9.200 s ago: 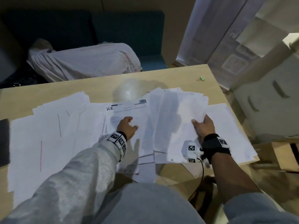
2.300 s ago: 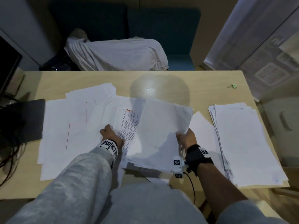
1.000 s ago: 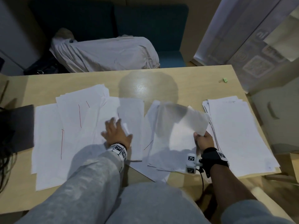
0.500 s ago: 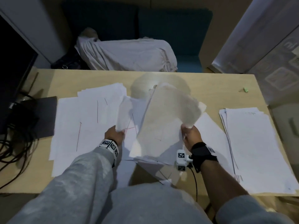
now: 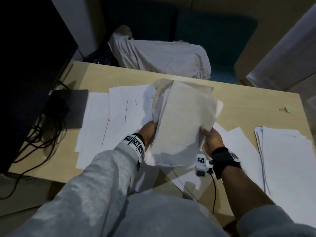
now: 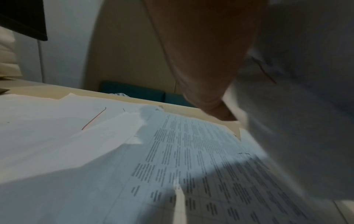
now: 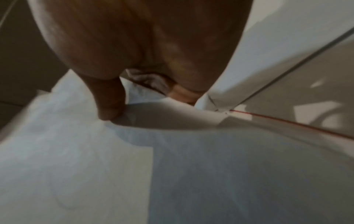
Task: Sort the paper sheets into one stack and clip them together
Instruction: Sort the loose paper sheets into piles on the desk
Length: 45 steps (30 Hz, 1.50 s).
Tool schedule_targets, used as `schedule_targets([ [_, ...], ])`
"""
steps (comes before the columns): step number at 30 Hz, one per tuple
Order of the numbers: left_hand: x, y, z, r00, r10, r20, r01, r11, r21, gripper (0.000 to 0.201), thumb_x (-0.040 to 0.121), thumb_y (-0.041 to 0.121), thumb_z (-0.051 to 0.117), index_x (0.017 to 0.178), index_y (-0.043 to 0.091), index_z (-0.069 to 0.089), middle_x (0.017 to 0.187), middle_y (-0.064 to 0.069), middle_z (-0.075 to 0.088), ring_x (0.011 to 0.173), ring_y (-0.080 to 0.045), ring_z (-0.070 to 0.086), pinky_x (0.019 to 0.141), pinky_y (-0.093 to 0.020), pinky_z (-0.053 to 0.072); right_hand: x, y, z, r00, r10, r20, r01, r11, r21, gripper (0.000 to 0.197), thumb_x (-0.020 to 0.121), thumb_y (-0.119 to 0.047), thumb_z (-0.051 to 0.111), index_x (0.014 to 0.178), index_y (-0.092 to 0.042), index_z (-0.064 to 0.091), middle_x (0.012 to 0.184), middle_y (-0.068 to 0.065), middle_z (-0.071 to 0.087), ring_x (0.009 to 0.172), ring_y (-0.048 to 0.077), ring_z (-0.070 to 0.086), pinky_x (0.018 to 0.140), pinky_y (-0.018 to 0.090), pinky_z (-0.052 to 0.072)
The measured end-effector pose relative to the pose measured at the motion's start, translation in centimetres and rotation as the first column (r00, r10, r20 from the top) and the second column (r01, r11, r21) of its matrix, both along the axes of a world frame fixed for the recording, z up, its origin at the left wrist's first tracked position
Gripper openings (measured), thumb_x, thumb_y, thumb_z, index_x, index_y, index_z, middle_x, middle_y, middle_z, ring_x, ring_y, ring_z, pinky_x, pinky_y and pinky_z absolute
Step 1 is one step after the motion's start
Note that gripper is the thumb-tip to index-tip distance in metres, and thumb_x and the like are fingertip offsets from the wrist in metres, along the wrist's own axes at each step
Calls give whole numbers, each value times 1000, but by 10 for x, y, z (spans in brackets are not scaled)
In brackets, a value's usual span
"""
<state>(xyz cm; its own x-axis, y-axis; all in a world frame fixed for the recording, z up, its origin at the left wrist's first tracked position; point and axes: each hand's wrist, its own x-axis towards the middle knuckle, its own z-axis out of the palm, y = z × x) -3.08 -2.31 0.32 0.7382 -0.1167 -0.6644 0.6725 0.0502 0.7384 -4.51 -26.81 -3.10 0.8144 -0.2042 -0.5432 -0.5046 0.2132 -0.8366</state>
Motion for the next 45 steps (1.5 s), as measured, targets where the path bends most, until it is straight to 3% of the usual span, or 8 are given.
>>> schedule_targets([
  [5,-4,26,-16,996,91,-19,-86,979,186,68,94,64,31,129,13,59,123,-22,63,114,-39,59,96,-38,46,5,10,2,988,134,-79,-151,946,-286,41,76,-33,64,114,-19,63,101,8,70,85,35,65,65,50,55],
  [9,-24,73,-50,999,-39,7,19,625,780,64,76,40,72,132,20,47,138,-6,46,129,-26,41,101,-36,39,6,14,-2,992,54,-115,-96,914,-395,22,86,-23,60,108,-28,62,83,5,63,61,30,53,40,27,44],
  [14,-49,101,-60,987,-77,-138,158,497,853,102,63,31,83,144,19,23,146,-8,21,136,-30,26,106,-48,39,6,22,-14,989,10,-150,-67,925,-375,27,87,-23,62,113,-23,62,76,8,58,54,26,47,42,26,39],
  [19,-58,114,-74,999,-9,41,-24,680,733,76,76,12,75,140,20,35,140,-8,30,123,-28,49,108,-45,39,6,39,-15,992,-42,-123,-5,933,-360,18,92,-18,55,110,-18,58,83,8,59,56,25,50,38,23,39],
  [25,-61,122,-71,974,78,212,-207,689,694,34,86,-8,50,117,5,58,107,-8,56,95,-21,55,72,-7,42,5,54,-28,973,-178,-145,123,938,-324,28,94,-24,54,115,-8,60,102,6,61,91,23,55,72,30,42],
  [31,-61,116,-58,958,-139,250,-170,428,888,50,85,9,60,132,17,44,131,-7,43,122,-28,43,100,-41,39,6,42,-59,912,-248,-327,118,922,-370,92,50,-89,56,98,-11,56,84,2,56,74,27,55,67,34,43],
  [34,-52,94,-55,972,-176,158,-3,658,753,56,89,28,62,138,16,38,137,-9,43,125,-26,46,105,-41,41,0,46,-42,917,-226,-329,85,915,-393,96,73,-71,56,136,2,45,135,13,54,121,32,53,104,41,42],
  [45,-24,58,-49,981,-192,38,156,887,435,39,90,12,62,127,8,52,126,-13,62,111,-29,60,97,-39,49,-9,27,-40,916,-185,-357,67,946,-318,68,86,-57,55,125,-2,56,116,13,64,96,30,62,75,32,48],
])
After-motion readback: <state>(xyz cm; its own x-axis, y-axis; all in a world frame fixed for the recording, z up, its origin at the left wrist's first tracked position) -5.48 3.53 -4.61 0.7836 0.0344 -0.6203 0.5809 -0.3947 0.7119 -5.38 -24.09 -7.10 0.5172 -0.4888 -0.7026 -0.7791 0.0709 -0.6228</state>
